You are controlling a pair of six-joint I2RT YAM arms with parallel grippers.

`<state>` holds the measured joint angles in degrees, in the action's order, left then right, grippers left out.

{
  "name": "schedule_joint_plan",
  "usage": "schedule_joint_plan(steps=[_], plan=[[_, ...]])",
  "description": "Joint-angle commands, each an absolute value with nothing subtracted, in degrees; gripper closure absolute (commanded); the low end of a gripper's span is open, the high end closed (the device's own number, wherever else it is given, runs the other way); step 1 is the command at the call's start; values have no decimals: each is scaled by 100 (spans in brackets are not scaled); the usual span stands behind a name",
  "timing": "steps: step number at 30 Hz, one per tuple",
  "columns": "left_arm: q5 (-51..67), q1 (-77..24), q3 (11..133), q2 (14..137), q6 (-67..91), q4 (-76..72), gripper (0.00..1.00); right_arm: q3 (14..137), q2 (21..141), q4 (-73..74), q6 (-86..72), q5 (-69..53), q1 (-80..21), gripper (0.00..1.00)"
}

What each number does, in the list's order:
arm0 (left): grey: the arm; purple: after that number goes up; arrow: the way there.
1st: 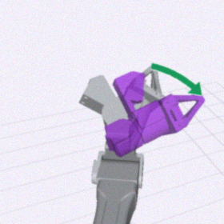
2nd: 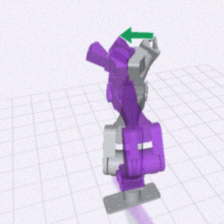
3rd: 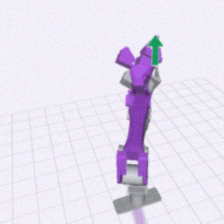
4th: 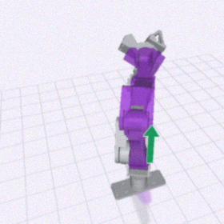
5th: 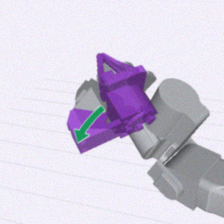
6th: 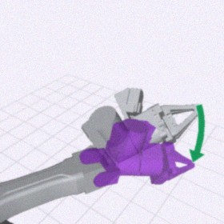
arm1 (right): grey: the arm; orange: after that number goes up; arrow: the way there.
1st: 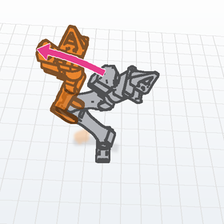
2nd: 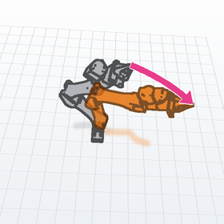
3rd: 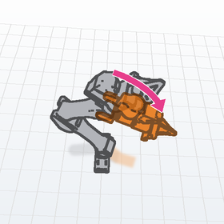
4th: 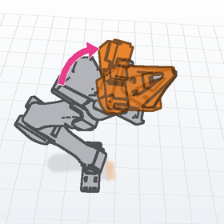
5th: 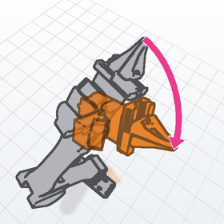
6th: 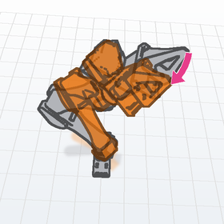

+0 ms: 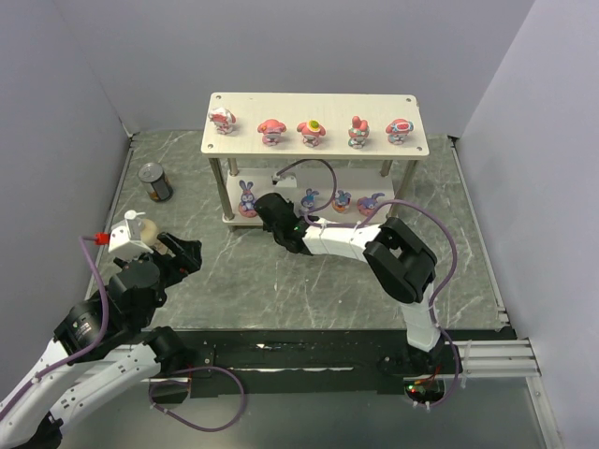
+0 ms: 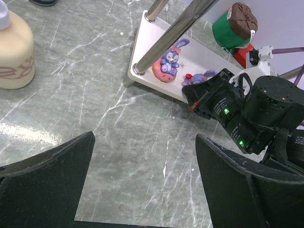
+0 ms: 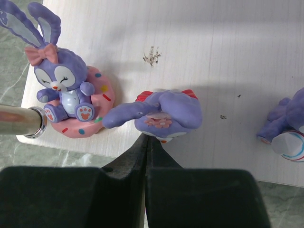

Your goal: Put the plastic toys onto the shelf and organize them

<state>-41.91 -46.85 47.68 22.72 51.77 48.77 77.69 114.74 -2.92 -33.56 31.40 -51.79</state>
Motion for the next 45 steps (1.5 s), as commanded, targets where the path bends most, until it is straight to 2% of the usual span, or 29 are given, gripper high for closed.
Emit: schedule_joint_plan(steps=[1, 6, 11, 12, 14, 18, 21, 23, 32, 36, 45], plan=[[-4280, -4658, 4896, 2329, 5142, 4764, 7, 7796, 11330, -334, -3331, 3181, -5229, 100], [-4105, -4658, 4869, 2338, 4957, 4606, 2, 7314, 10725, -641, -3121, 3296, -5484, 100], [-3876, -4658, 4843, 2434, 4755, 4395, 4, 6821, 9994, -590, -3023, 3506, -5783, 100], [-3798, -4658, 4843, 2504, 4729, 4368, 4, 6646, 9723, -354, -3058, 3576, -5844, 96], [-3744, -4658, 4878, 2584, 4702, 4368, 4, 6426, 9406, -63, -3251, 3699, -5967, 84], [-3648, -4658, 4904, 2707, 4623, 4325, 4, 5532, 8222, 684, -3831, 4130, -6003, 29], [-3542, -4649, 4860, 2663, 4527, 4228, 4, 5126, 7492, 1483, -4279, 4648, -6003, 8], [-3358, -4649, 4878, 2576, 4422, 4193, 4, 4897, 7147, 2081, -4561, 4982, -5994, 2], [-3261, -4649, 4755, 2066, 4316, 3982, 4, 4079, 5346, 3750, -5642, 5896, -5854, 0], [-3261, -4649, 4755, 1978, 4307, 3964, 4, 3964, 4931, 4603, -6545, 6204, -5792, 0], [-3445, -4641, 4790, 2065, 4412, 4096, 4, 3718, 4342, 5510, -7330, 6442, -5704, 0]])
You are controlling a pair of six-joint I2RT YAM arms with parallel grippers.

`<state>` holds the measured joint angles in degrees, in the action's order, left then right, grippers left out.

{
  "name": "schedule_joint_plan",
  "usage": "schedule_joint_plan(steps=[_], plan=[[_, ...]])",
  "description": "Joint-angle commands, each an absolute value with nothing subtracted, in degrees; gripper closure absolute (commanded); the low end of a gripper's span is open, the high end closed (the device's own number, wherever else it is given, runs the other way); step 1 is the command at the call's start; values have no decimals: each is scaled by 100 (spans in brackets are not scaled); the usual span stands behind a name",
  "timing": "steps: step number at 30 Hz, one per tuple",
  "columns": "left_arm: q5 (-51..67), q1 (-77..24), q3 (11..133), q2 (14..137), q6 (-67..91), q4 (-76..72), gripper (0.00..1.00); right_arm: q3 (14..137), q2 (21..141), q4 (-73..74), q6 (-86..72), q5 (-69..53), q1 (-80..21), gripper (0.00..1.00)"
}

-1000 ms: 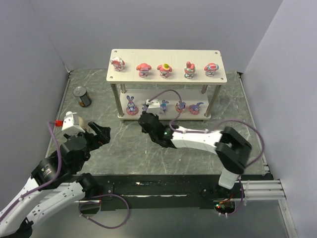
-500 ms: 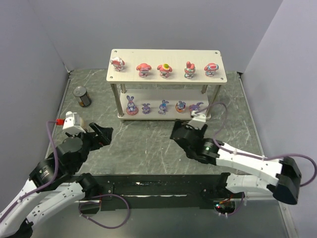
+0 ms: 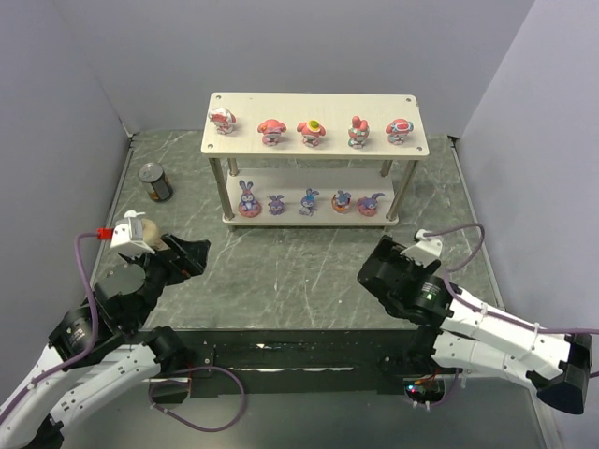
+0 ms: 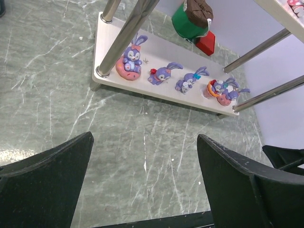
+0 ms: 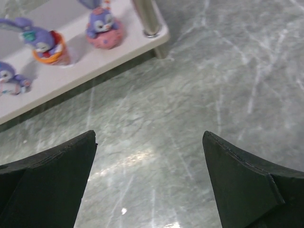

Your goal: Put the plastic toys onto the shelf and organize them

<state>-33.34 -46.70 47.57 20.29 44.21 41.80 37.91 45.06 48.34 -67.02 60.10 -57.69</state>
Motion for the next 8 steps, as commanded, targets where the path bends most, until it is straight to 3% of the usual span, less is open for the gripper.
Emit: schedule_joint_plan(steps=[1, 8], plan=[[-3454, -4649, 4799, 2092, 4412, 4113, 4, 3674, 4324, 5572, -7339, 6460, -5678, 0], [-3454, -4649, 4808, 2083, 4386, 4087, 4, 3577, 4175, 5362, -7181, 6407, -5599, 0]])
